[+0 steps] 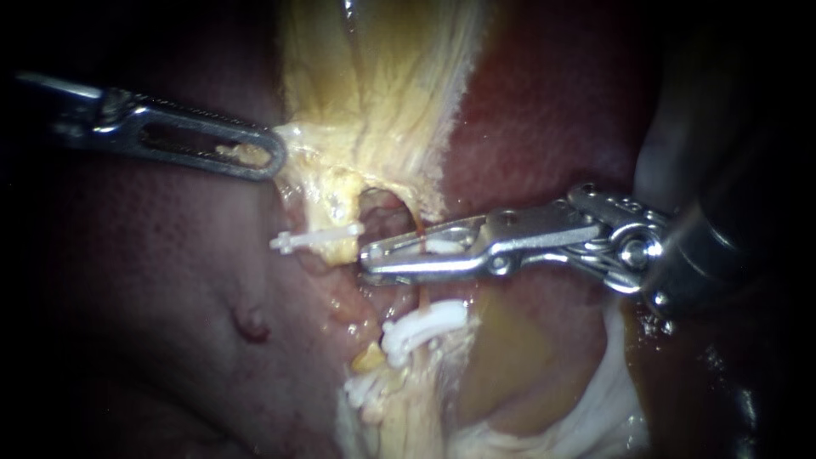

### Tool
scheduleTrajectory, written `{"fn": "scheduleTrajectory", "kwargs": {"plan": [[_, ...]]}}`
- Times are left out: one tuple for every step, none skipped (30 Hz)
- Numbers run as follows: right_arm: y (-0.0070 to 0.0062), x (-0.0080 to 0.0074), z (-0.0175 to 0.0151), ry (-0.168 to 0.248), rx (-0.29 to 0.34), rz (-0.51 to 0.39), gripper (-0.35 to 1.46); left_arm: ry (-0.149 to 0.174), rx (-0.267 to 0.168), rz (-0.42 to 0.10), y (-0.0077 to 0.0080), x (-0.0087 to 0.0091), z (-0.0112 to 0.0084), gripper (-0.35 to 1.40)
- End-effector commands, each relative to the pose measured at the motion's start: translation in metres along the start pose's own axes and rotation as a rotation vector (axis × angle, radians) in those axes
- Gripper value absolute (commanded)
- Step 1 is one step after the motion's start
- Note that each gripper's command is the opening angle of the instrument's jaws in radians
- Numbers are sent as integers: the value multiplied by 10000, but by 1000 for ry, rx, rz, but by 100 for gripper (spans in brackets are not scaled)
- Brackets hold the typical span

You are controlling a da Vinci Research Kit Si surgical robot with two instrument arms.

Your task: Clipping third clip right tube

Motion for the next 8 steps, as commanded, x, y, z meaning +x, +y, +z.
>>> {"fn": "scheduleTrajectory", "kwargs": {"plan": [[1, -1, -1, -2, -1, 0, -35, 0, 0, 0, 0, 0, 0, -35], [1, -1, -1, -2, -1, 0, -35, 0, 0, 0, 0, 0, 0, -35], [2, -1, -1, -2, -1, 0, -35, 0, 0, 0, 0, 0, 0, -35], [2, -1, -1, -2, -1, 0, -35, 0, 0, 0, 0, 0, 0, -35], [3, -1, -2, -2, -1, 0, -35, 0, 0, 0, 0, 0, 0, -35], [3, -1, -2, -2, -1, -1, -35, 0, 0, 0, 0, 0, 0, -35], [4, -1, -2, -2, -1, -1, -35, 0, 0, 0, 0, 0, 0, -35], [4, -1, -2, -2, -1, -1, -35, 0, 0, 0, 0, 0, 0, -35]]}}
